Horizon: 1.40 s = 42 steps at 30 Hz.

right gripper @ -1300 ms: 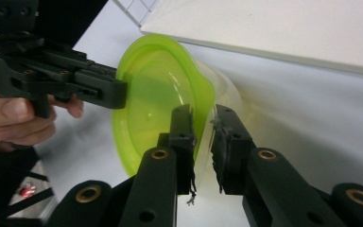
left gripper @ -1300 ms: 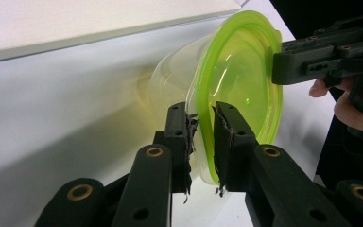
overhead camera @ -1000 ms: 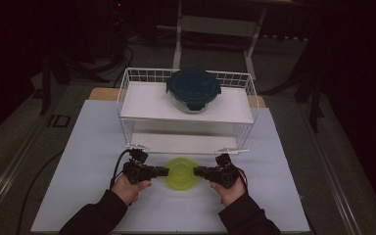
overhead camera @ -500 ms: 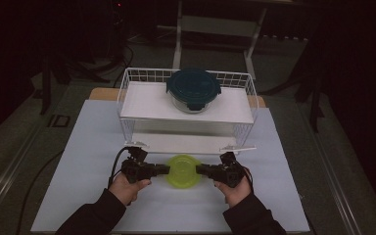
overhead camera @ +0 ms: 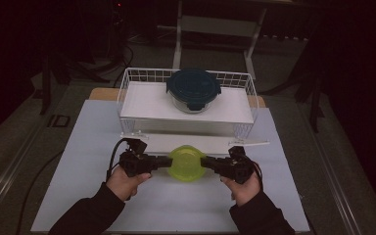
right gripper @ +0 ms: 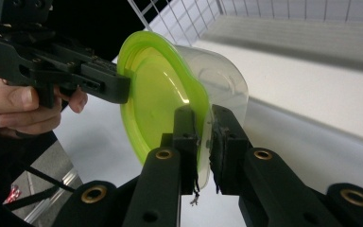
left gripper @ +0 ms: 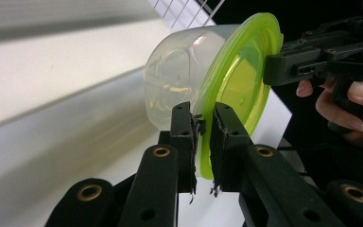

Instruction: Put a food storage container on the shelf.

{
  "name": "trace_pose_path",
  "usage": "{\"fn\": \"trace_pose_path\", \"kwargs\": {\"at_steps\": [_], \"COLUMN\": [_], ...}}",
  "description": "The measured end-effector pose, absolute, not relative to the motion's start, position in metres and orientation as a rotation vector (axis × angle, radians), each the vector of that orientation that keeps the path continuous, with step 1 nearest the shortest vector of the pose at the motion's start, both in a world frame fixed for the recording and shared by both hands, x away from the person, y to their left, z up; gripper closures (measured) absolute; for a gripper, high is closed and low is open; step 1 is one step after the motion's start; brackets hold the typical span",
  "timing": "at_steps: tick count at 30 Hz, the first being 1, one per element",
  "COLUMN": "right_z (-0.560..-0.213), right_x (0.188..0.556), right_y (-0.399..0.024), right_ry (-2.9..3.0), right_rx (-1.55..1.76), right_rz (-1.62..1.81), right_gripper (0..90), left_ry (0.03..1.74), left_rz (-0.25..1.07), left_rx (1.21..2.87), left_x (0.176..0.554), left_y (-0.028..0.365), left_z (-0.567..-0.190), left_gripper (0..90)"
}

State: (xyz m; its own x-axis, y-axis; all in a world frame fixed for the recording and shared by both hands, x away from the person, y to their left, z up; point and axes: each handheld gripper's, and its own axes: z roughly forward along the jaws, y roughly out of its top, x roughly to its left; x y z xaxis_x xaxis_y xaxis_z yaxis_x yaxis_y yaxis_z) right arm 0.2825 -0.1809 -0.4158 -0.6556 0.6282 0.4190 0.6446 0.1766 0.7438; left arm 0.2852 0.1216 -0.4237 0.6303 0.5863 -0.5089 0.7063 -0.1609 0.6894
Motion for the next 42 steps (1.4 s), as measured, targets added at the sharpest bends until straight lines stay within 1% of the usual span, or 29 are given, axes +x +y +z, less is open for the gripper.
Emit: {"fn": "trace_pose_path", "kwargs": {"at_steps": [8, 13, 14, 15, 16, 19, 20, 22, 32, 42], "right_z": [-0.386, -0.367, -0.367, -0.359, -0.359, -0.345, -0.345, -0.333, -0.299, -0.268], "right_x": [0.281, 0.282, 0.282, 0.283, 0.283, 0.287, 0.287, 0.290, 0.302, 0.323], "right_y": [-0.183, -0.185, -0.185, -0.185, -0.185, -0.186, -0.186, -0.185, -0.182, -0.179], "right_ry": [-2.410, -2.405, -2.405, -2.407, -2.407, -2.398, -2.398, -2.400, -2.411, -2.418], "right_rx": [-1.289, -1.274, -1.274, -1.266, -1.266, -1.255, -1.255, -1.243, -1.220, -1.217], "right_rz": [-1.587, -1.643, -1.643, -1.664, -1.664, -1.695, -1.695, -1.724, -1.798, -1.853], "right_gripper": [81.5, 81.6, 81.6, 81.6, 81.6, 81.6, 81.6, 81.5, 81.5, 81.5], "left_ry": [1.008, 0.984, 0.984, 0.974, 0.974, 0.965, 0.965, 0.955, 0.940, 0.918], "left_rz": [-0.156, -0.151, -0.151, -0.142, -0.142, -0.136, -0.136, -0.126, -0.092, -0.054], "left_rx": [1.821, 1.798, 1.798, 1.795, 1.795, 1.792, 1.792, 1.789, 1.771, 1.746], "left_x": [0.288, 0.291, 0.291, 0.293, 0.293, 0.297, 0.297, 0.300, 0.313, 0.335], "left_y": [0.122, 0.123, 0.123, 0.123, 0.123, 0.124, 0.124, 0.125, 0.129, 0.131], "left_z": [-0.401, -0.378, -0.378, -0.370, -0.370, -0.352, -0.352, -0.340, -0.303, -0.272], "left_gripper": [79.9, 80.0, 79.9, 80.0, 80.0, 80.0, 80.0, 80.0, 80.2, 80.3]}}
